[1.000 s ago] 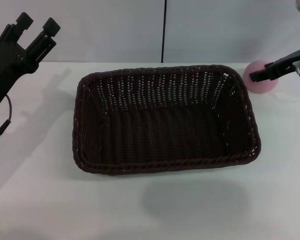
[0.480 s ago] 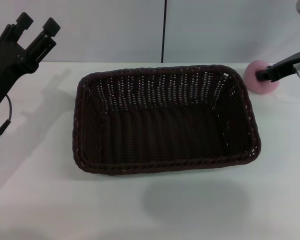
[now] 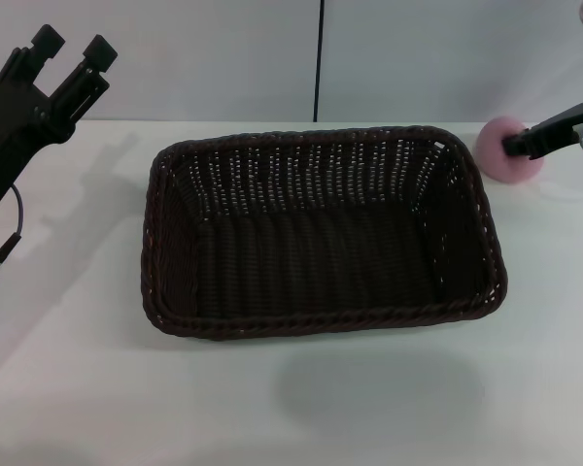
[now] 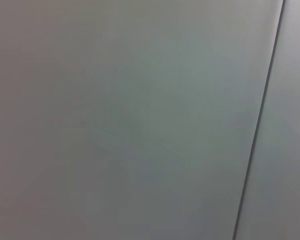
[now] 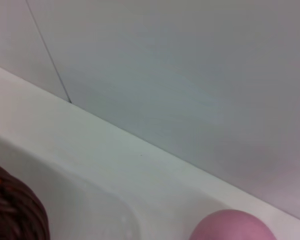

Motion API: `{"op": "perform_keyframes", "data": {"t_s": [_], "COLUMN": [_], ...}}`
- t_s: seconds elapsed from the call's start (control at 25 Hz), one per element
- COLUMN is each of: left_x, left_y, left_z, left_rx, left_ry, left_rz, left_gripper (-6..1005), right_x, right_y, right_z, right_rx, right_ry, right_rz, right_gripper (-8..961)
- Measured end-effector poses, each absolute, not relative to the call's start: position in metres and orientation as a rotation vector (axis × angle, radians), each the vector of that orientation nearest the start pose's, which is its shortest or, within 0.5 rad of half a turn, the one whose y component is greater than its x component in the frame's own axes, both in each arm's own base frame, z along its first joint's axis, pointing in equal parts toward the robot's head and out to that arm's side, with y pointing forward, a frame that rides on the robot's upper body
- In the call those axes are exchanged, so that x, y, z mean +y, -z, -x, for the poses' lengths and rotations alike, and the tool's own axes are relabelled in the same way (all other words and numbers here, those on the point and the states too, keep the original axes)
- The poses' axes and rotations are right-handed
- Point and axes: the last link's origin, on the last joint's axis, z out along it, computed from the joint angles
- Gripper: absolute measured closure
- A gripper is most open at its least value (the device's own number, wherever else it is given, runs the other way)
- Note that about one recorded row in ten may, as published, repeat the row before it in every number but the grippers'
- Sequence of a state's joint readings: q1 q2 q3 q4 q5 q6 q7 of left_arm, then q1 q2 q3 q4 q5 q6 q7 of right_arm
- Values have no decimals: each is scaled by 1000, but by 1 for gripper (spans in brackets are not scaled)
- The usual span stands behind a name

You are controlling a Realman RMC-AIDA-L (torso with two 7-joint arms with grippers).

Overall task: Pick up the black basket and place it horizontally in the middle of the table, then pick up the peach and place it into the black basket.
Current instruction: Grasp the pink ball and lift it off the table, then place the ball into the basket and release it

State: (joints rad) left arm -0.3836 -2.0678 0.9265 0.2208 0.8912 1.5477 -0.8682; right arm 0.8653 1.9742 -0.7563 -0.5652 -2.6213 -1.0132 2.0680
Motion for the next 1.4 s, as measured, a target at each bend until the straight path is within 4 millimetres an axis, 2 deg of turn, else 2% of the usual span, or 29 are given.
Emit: {"op": "perform_keyframes", "data": {"t_s": [0.32, 0.4, 0.48, 0.56, 0.68, 0.8, 0.88, 0.92, 0.96, 1.04, 1.2, 1.4], "left_x": [307, 306, 306, 306, 305, 304, 304, 304, 304, 303, 303, 303], "left_y": [-21, -21, -22, -22, -23, -23, -23, -23, -22, -21, -21, -22], "left_z": [293, 293, 293, 293, 295, 295, 296, 296, 296, 297, 296, 296], "left_rx": [-589, -588, -588, -588, -590, -592, -592, -593, -597, -604, -605, -605], "left_ry": [1303, 1304, 1305, 1305, 1306, 1305, 1305, 1305, 1305, 1305, 1309, 1311], "left_rz": [1846, 1845, 1844, 1844, 1835, 1831, 1830, 1830, 1829, 1828, 1826, 1825], "left_gripper": [142, 142, 142, 142, 142, 142, 142, 142, 142, 142, 142, 142], "right_x": [447, 447, 446, 442, 426, 408, 396, 388, 388, 382, 383, 384], "right_y": [-28, -35, -48, -66, -87, -93, -87, -73, -73, -54, -26, -16], "right_z": [-265, -264, -261, -249, -221, -197, -183, -172, -172, -165, -163, -163], "right_rx": [975, 1006, 1051, 1072, 979, 852, 791, 767, 767, 765, 833, 877], "right_ry": [135, 69, -73, -289, -626, -833, -907, -920, -920, -882, -796, -780], "right_rz": [2348, 2322, 2291, 2291, 2366, 2469, 2567, 2667, 2667, 2756, 2801, 2814], "right_gripper": [853, 854, 854, 854, 854, 855, 855, 855, 855, 844, 798, 734]}}
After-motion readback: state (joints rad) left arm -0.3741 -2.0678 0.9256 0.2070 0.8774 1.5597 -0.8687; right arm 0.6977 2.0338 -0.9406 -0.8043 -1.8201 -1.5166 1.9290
